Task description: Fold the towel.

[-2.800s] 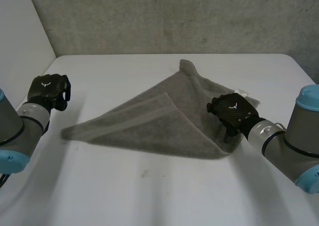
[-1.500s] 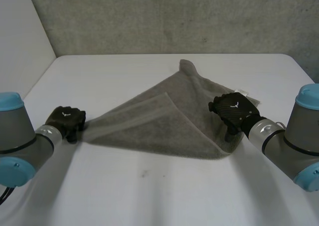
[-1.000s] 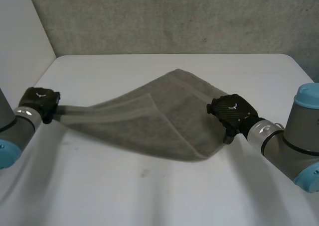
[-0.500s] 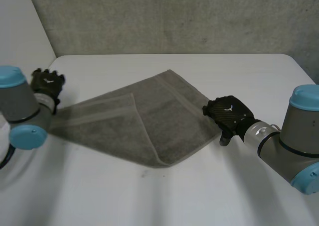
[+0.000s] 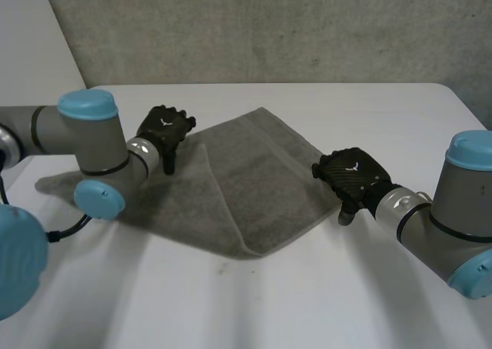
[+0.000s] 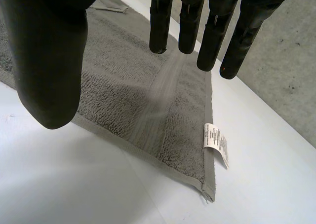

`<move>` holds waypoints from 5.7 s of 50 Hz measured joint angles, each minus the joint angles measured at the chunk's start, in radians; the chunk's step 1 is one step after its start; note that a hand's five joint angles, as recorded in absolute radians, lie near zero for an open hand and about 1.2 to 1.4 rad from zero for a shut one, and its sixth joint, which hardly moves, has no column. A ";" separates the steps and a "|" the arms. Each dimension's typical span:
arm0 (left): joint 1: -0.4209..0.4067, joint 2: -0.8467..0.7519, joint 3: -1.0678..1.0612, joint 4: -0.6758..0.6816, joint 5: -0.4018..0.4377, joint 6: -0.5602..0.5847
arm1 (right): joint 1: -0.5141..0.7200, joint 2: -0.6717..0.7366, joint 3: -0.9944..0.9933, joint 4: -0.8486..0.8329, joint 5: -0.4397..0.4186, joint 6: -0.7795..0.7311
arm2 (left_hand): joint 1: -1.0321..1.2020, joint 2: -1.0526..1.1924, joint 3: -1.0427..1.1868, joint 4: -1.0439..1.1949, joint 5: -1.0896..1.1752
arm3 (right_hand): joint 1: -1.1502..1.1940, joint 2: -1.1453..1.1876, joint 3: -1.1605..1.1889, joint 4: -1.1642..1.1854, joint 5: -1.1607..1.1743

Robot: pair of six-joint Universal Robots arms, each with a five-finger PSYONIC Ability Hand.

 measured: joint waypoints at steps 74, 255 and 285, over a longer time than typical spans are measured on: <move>-0.033 -0.147 0.322 -0.480 0.166 -0.003 | -0.011 0.022 -0.006 -0.002 -0.001 -0.013 | 0.298 0.291 0.292 0.295 0.288 | 0.000 0.000 0.000 0.000 0.000; 0.033 0.484 -0.697 0.279 -0.164 -0.046 | 0.101 0.317 -0.579 0.527 0.128 -0.236 | 0.902 0.917 0.916 0.920 0.908 | 0.418 0.424 0.435 0.436 0.460; -0.010 0.734 -0.841 0.293 -0.163 -0.112 | -0.061 -0.061 -0.028 0.333 0.123 0.260 | 0.902 0.917 0.916 0.920 0.908 | -0.178 -0.165 -0.165 -0.150 -0.129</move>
